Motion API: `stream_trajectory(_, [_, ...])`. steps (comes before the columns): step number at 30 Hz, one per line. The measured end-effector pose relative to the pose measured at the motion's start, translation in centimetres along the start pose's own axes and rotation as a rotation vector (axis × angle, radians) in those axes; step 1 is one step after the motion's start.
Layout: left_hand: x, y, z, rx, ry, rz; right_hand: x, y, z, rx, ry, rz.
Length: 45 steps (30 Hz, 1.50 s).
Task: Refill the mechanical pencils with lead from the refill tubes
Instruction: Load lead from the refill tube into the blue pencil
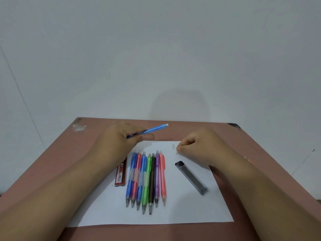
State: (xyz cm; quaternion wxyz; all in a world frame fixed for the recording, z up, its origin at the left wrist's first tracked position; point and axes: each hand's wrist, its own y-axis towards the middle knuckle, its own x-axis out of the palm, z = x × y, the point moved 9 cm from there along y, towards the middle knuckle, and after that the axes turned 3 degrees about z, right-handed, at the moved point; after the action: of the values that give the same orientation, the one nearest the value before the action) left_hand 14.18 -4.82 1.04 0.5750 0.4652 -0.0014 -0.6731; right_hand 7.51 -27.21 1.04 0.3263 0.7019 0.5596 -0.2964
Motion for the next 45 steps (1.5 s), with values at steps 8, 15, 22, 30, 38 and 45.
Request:
stream_trajectory(8, [-0.2,-0.2,1.2,0.024,-0.003,-0.008,-1.4,-0.2,-0.9,-0.105,0.143,0.148])
stream_trajectory(15, [-0.1,-0.4,2.0,0.038,0.005,-0.023,-1.4,-1.2,-4.0,-0.37,0.234,0.293])
stream_trajectory(22, [-0.9,-0.7,3.1,0.003,0.021,0.046,-1.9,-0.5,-2.8,-0.28,0.282,0.357])
stream_trajectory(30, [-0.2,-0.5,0.1,-0.202,0.044,0.017,-0.4,1.0,0.5,-0.001,0.376,0.241])
stream_trajectory(38, [1.6,-0.7,-1.3,-0.306,0.066,-0.095,0.7,2.0,0.9,-0.064,0.036,0.188])
stream_trajectory(45, [2.0,-0.5,-1.6,-0.322,0.089,-0.127,1.5,2.5,1.1,-0.041,-0.061,0.141])
